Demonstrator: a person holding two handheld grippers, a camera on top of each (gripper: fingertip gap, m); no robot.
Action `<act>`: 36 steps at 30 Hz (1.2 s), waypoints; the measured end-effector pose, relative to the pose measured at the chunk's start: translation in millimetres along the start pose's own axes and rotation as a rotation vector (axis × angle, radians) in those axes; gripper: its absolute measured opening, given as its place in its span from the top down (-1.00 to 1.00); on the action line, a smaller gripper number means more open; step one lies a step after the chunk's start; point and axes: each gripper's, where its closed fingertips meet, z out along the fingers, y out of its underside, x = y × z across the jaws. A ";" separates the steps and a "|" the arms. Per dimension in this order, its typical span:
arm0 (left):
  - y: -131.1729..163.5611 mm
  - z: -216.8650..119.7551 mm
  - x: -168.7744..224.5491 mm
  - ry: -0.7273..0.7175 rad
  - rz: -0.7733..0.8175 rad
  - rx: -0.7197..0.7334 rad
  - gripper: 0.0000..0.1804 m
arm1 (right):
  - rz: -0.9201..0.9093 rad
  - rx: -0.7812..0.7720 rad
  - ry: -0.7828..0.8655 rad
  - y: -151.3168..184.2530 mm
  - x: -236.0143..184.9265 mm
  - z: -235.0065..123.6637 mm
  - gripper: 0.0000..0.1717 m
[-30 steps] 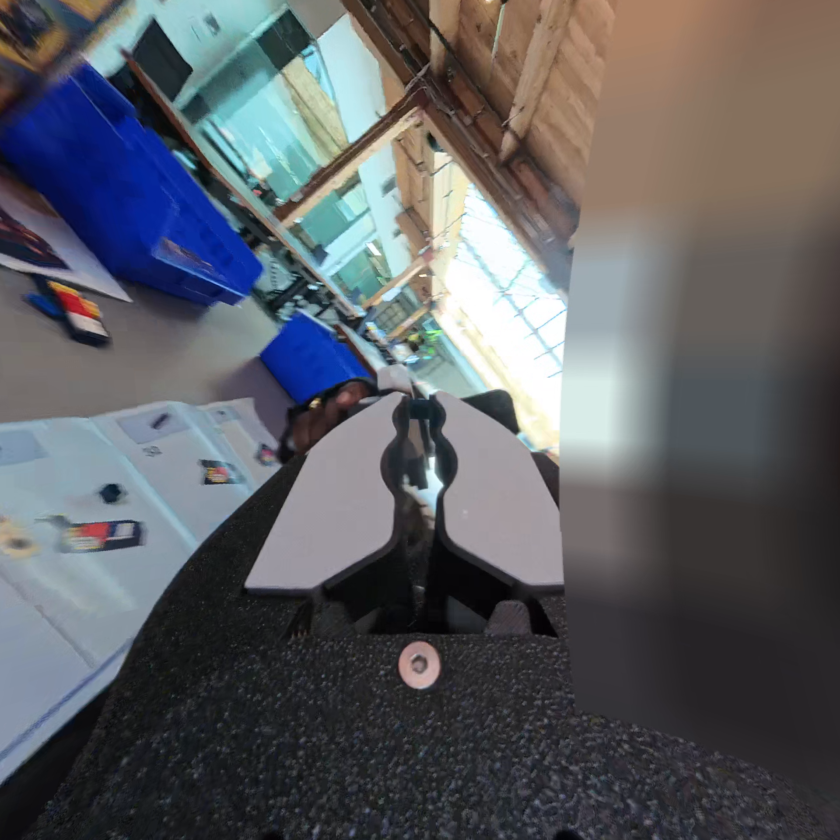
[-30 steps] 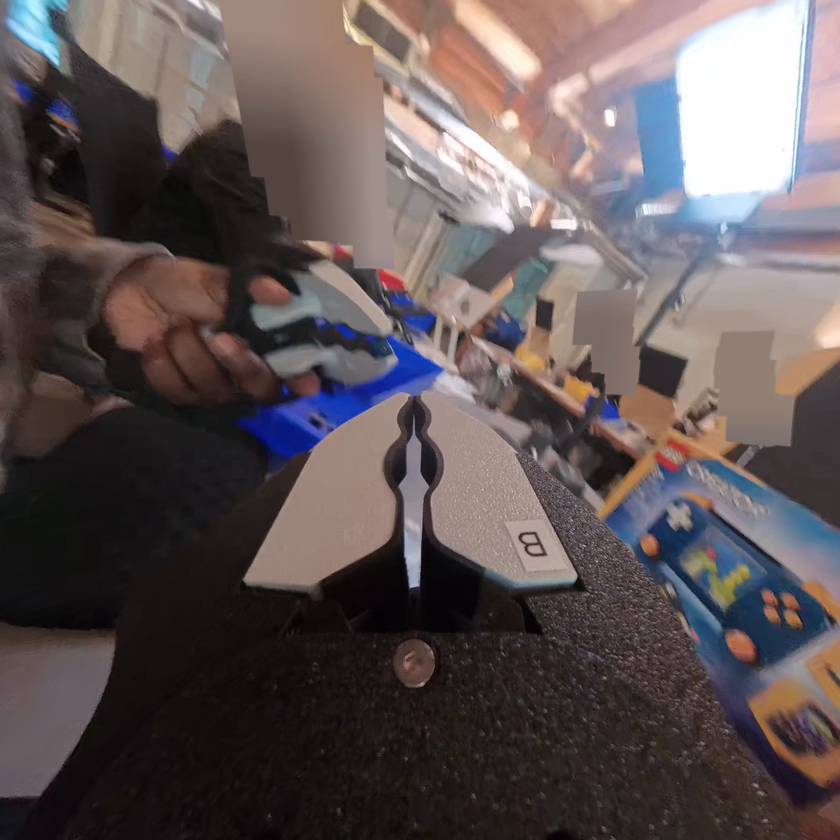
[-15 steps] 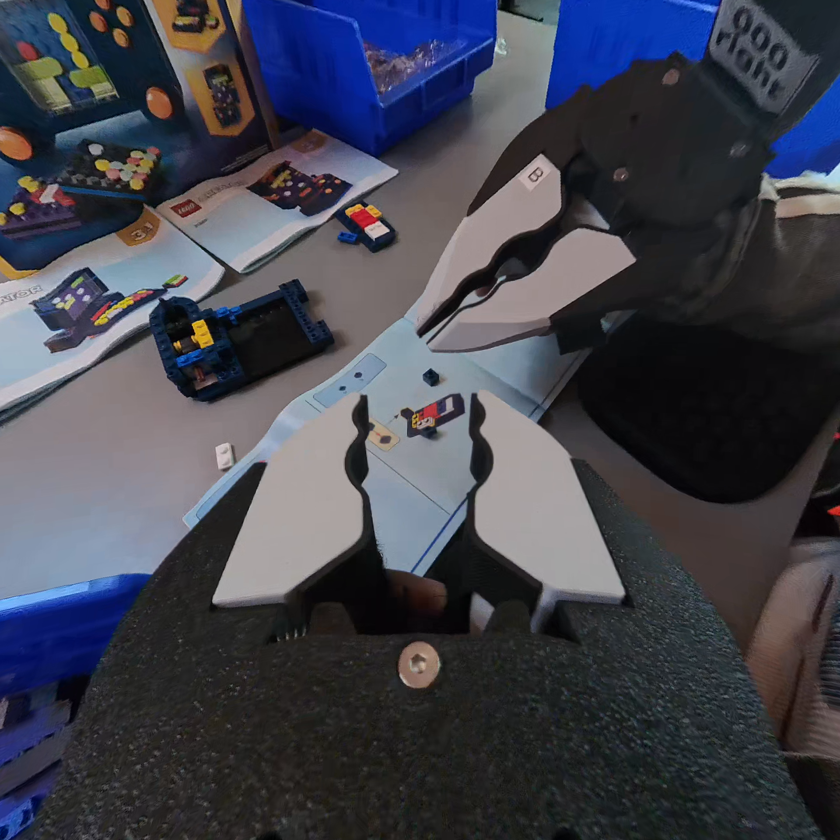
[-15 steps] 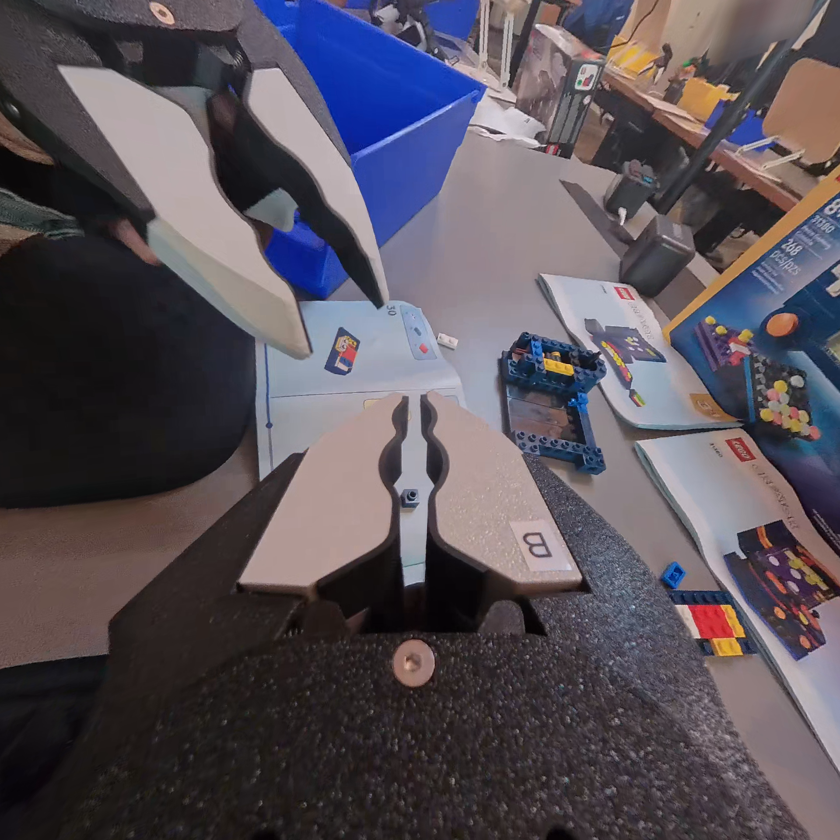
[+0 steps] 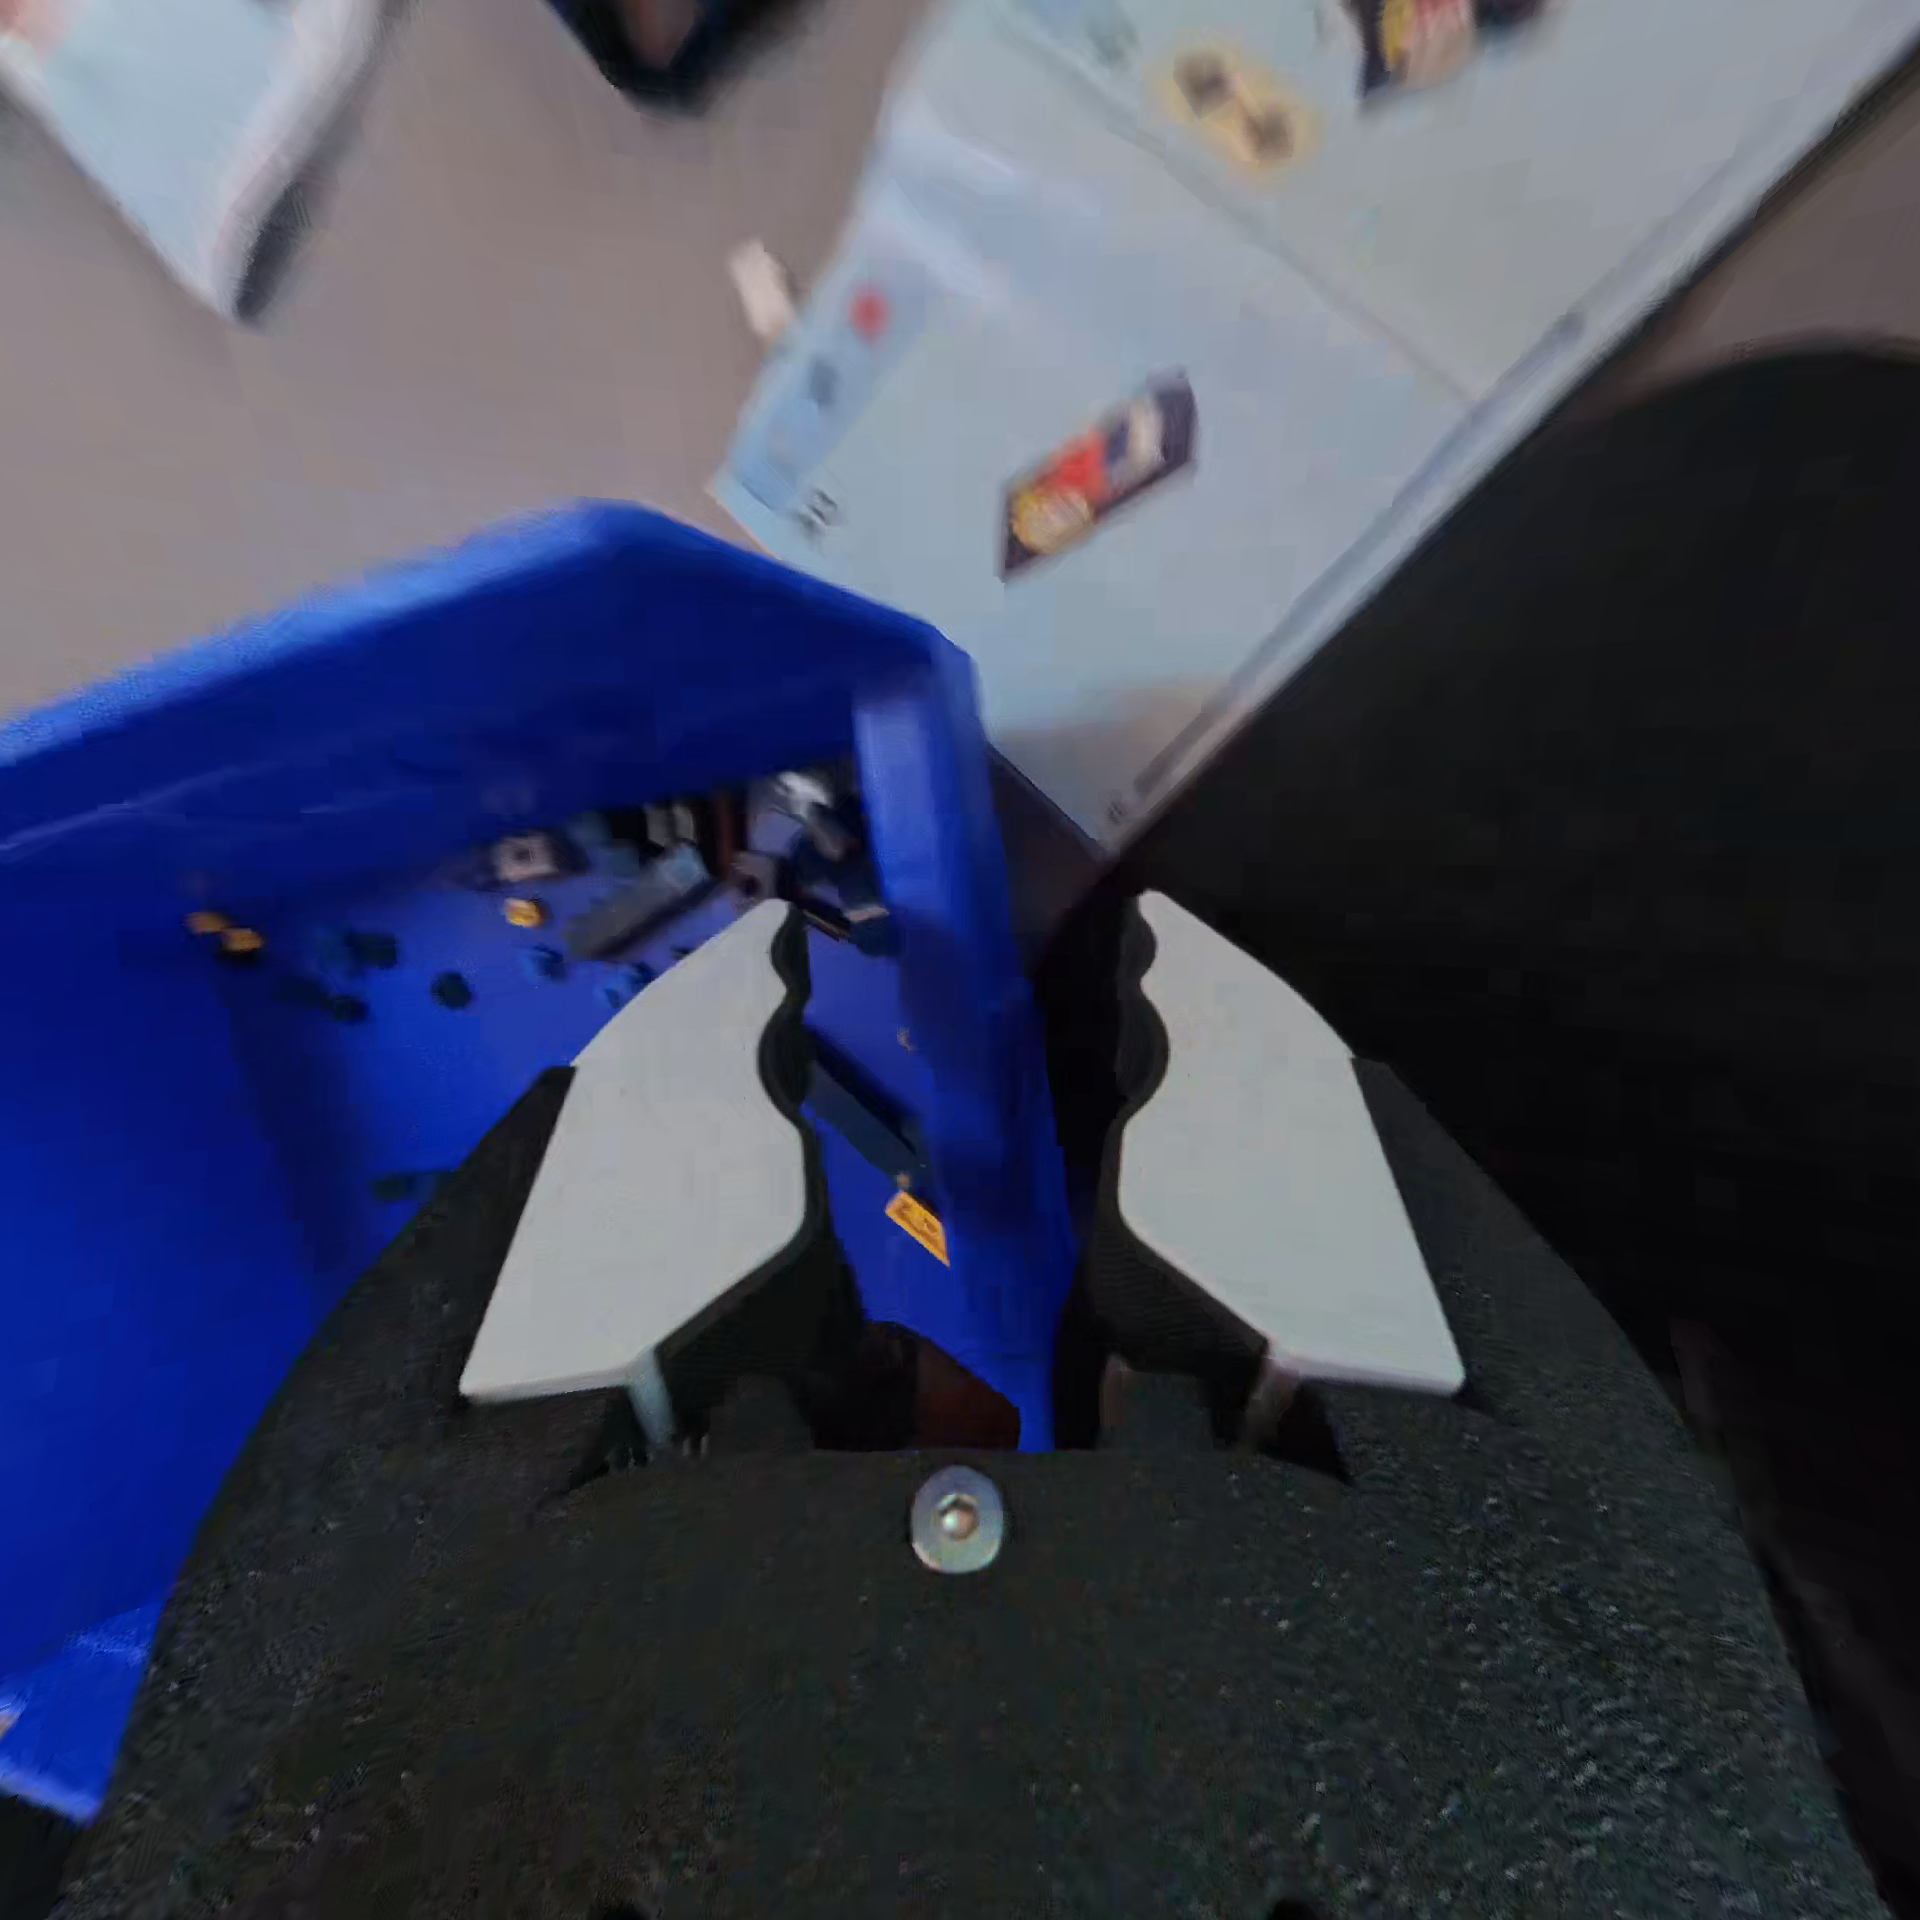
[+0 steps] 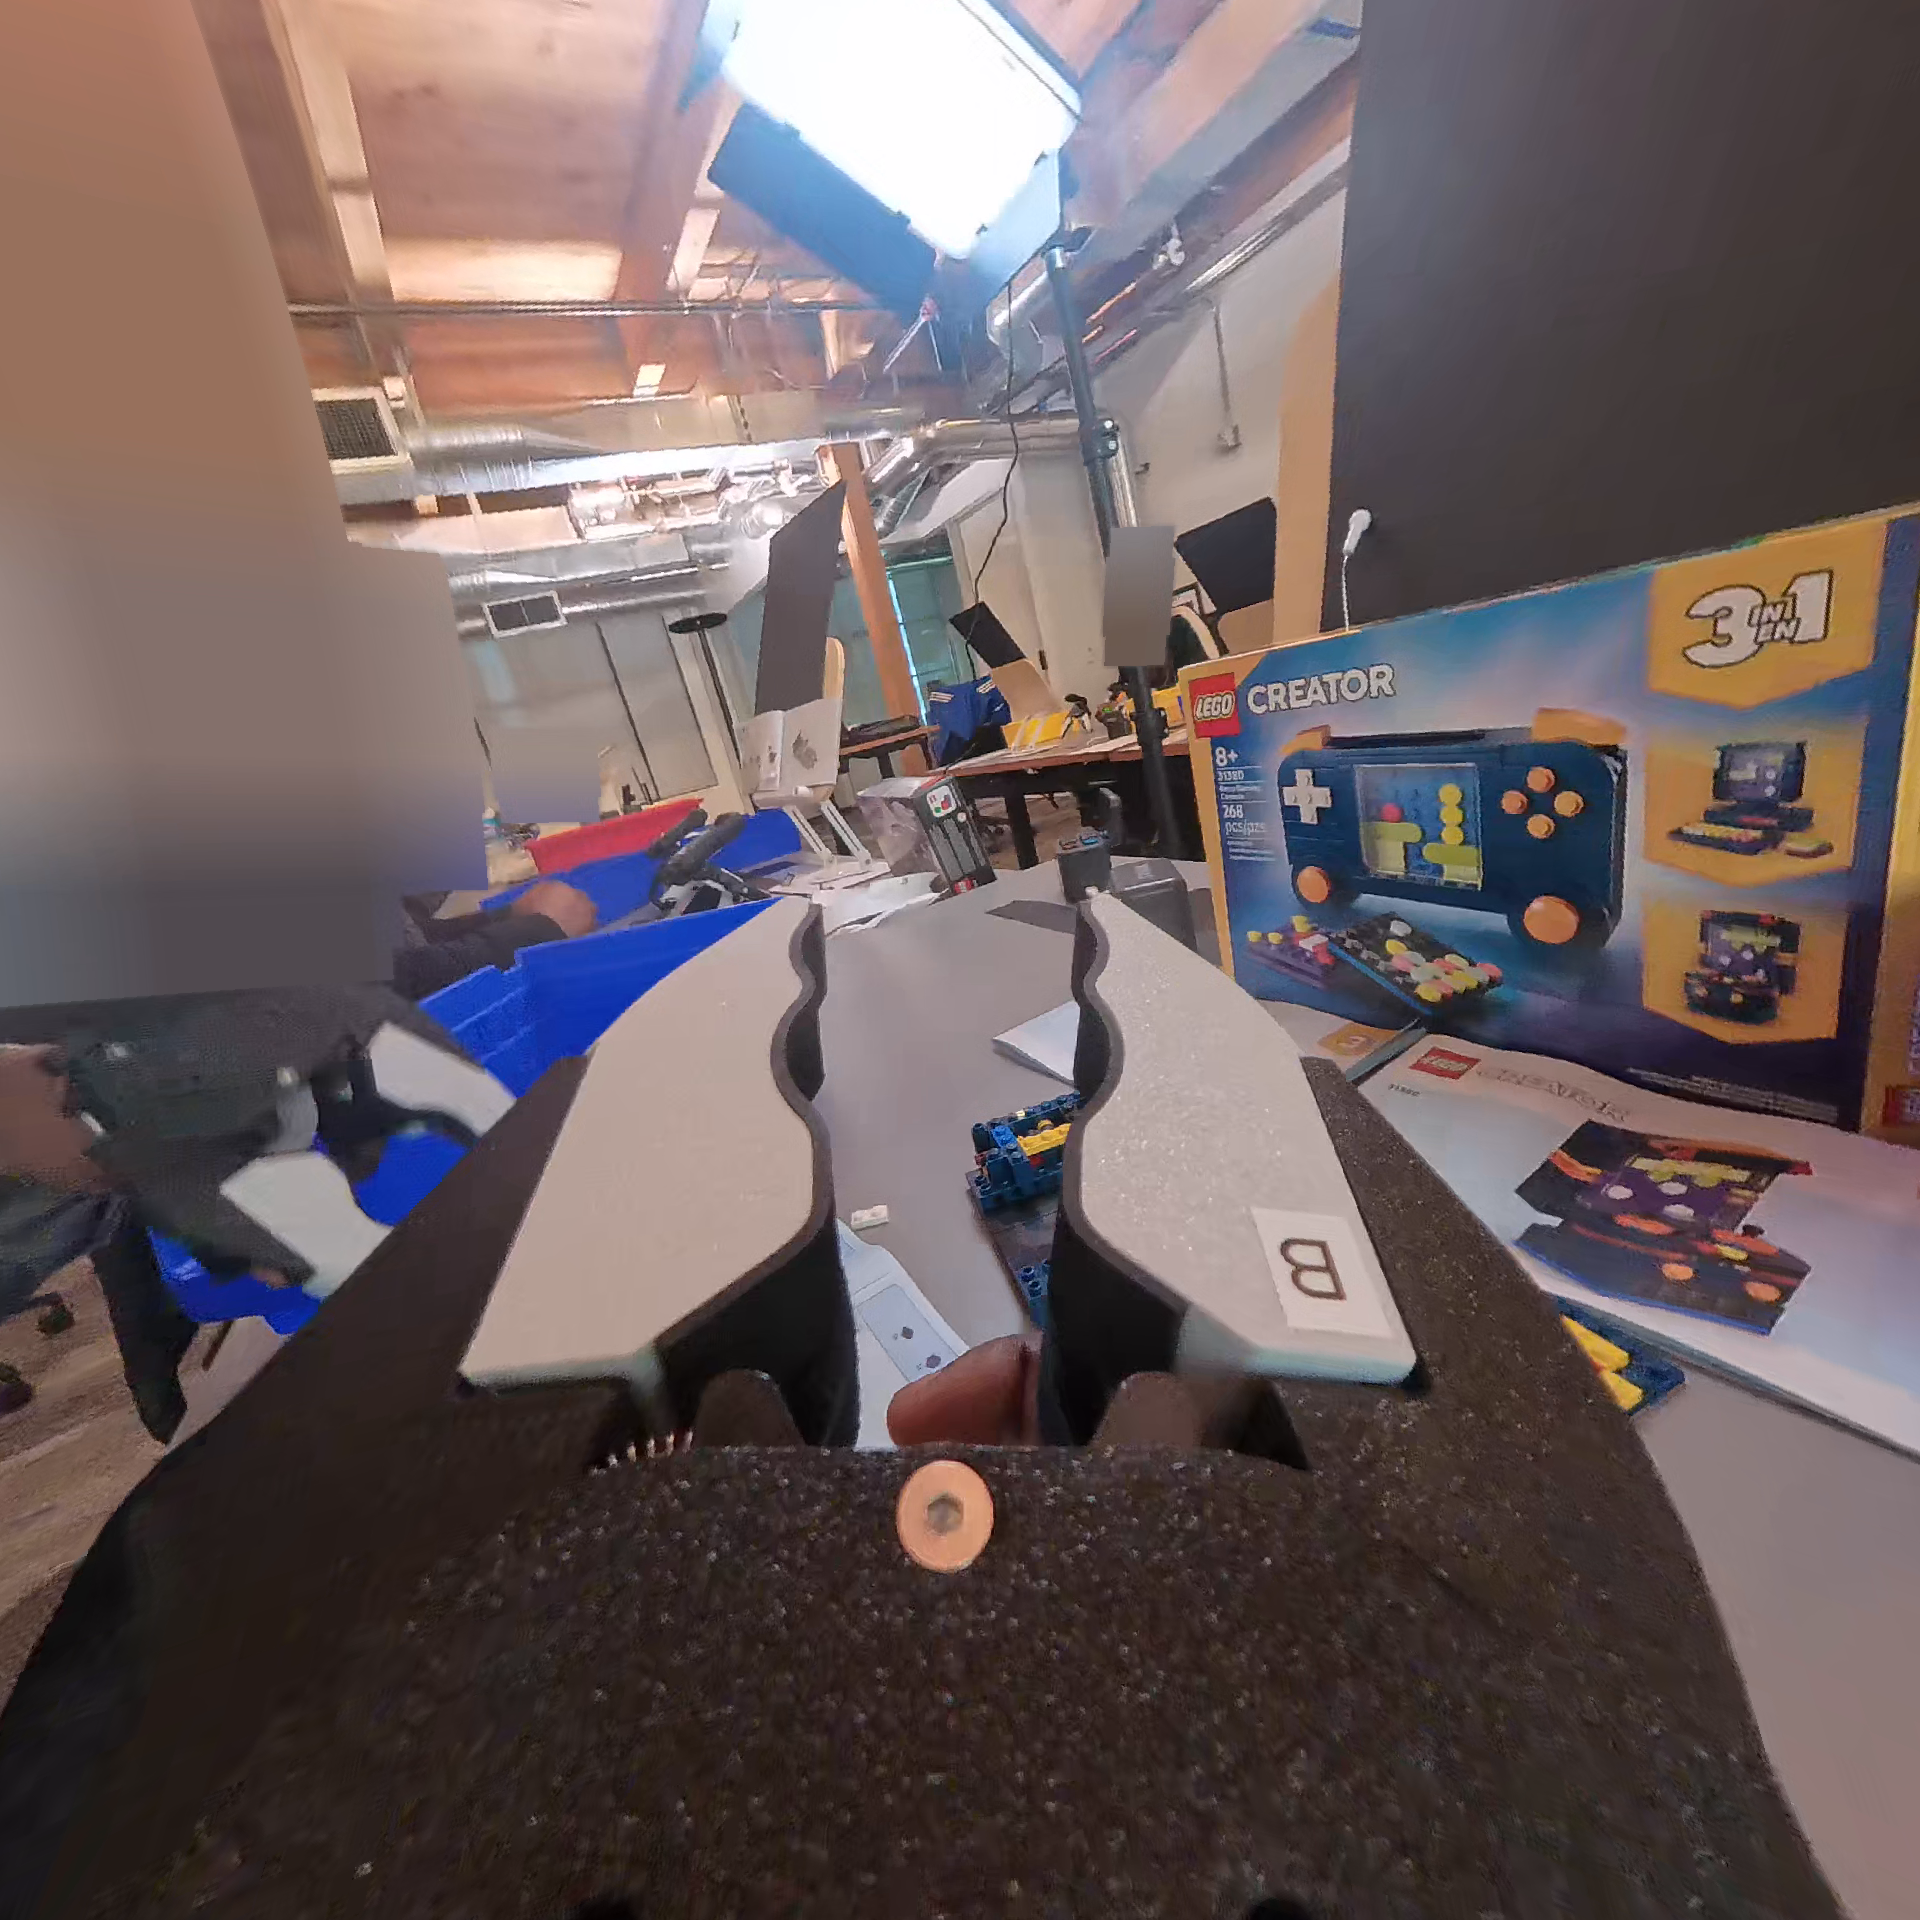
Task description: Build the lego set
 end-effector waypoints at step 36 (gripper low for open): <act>-52.6 -256.2 -137.5 -0.267 -0.780 2.061 0.35 | 0.062 -0.339 0.043 55.6 16.2 6.6 0.18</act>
